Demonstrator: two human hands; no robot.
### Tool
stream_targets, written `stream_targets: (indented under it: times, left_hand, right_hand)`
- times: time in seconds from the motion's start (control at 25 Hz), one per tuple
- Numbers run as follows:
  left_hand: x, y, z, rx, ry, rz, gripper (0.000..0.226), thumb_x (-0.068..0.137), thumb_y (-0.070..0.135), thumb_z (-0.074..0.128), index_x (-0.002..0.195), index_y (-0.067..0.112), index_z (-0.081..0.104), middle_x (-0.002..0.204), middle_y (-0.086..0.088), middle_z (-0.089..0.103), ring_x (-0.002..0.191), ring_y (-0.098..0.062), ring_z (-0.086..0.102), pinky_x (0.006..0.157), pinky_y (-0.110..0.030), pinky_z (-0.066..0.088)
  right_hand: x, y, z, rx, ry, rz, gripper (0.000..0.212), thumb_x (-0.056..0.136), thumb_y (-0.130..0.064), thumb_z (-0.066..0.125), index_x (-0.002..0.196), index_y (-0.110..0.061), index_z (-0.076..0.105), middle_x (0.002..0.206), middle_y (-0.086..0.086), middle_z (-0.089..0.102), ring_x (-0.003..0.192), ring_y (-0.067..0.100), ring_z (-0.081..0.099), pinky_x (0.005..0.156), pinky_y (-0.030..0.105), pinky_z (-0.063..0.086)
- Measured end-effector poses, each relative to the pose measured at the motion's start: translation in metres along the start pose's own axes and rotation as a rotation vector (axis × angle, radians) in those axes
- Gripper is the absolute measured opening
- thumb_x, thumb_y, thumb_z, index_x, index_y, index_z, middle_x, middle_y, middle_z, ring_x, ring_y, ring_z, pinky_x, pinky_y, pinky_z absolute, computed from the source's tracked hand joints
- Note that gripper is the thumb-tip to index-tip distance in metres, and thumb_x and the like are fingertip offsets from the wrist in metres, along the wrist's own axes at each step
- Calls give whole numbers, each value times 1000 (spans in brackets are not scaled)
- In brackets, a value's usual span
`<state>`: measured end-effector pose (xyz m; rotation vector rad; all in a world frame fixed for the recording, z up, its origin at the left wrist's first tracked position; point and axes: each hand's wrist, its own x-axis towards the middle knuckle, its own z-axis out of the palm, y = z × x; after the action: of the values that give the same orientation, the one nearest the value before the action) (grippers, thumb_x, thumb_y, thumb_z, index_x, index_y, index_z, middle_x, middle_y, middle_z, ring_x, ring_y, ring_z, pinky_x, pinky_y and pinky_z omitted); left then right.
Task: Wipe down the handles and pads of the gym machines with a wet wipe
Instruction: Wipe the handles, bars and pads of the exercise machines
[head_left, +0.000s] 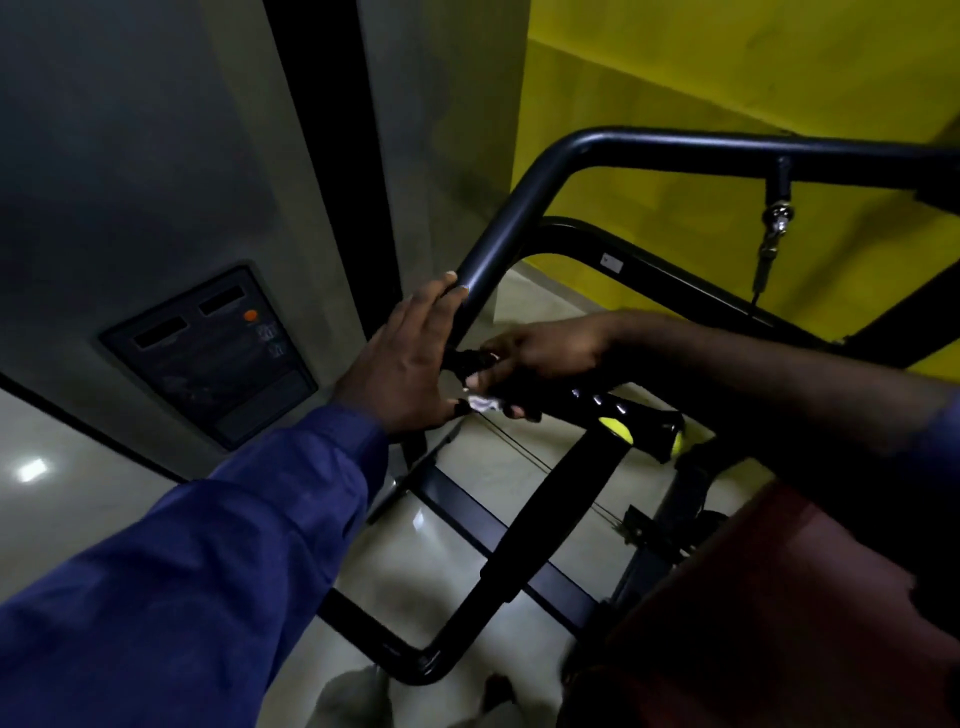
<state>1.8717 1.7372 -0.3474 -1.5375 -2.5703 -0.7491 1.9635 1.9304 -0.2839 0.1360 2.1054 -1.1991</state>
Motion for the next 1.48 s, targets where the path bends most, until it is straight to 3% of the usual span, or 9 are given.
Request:
stream_targets:
  times: [0.16,0.4,0.48,0.6,0.84,1.0,1.16,1.28,1.48]
  left_hand:
    - [1,0,-3,49,-62,65,140,53,54,96,163,18,16,171,1,10,151,-29,27,119,-52,36]
    - [4,9,-14,208,-154,347,117,69,75,75,159,19,25,163,-5,32,154,-27,26,128,-53,2]
    - [10,23,-15,116,-227,472,104,76,70,73,157,19,31,154,-4,45,144,-27,41,128,-49,14]
    - [22,50,-20,-21,-373,516,71,87,60,71,142,26,43,137,-1,57,121,-26,57,102,-43,46]
    - [38,73,-13,-4,-403,615,44,97,62,54,118,25,47,119,-3,64,101,-29,63,72,-37,42]
    - [40,70,-4,67,-339,651,58,93,80,32,111,25,45,107,-4,68,94,-34,65,68,-39,42]
    - [55,95,-24,-216,-663,442,75,92,84,22,101,23,64,94,-9,73,77,-28,69,69,-35,50]
    - [60,142,-42,-479,-680,438,78,99,76,25,104,11,68,106,-13,72,97,-31,68,90,-41,52]
    - [27,281,-54,-448,-600,755,58,99,72,38,87,20,64,87,1,66,84,-19,62,75,-35,48]
  right_hand:
    - [-48,0,12,-479,154,-206,52,105,-44,49,152,-21,50,165,-15,31,151,4,30,123,23,27]
    - [-97,-10,18,-625,325,-45,40,89,-57,70,109,-24,82,128,-12,73,117,6,68,98,28,55]
    - [-121,-2,24,-633,455,68,44,88,-55,72,107,-16,82,118,4,77,102,19,75,84,34,58]
    - [-159,19,54,-299,809,134,19,94,-12,74,112,-8,80,115,2,77,99,12,74,87,31,60]
    - [-137,26,145,-431,1327,96,48,87,-15,82,134,-19,69,129,1,72,110,9,70,91,19,56]
    - [-119,16,158,244,1517,7,35,104,-17,61,138,-11,65,117,-12,75,100,-6,71,83,21,61]
    - [-115,12,164,1119,1599,-124,36,103,-9,60,123,21,61,90,24,73,71,22,76,73,33,66]
    - [-149,0,183,1140,1663,-142,22,102,-4,61,104,17,66,69,14,69,66,25,71,64,27,63]
    - [-272,-10,265,954,1825,8,16,97,4,58,91,-9,66,80,7,70,67,18,66,49,18,48]
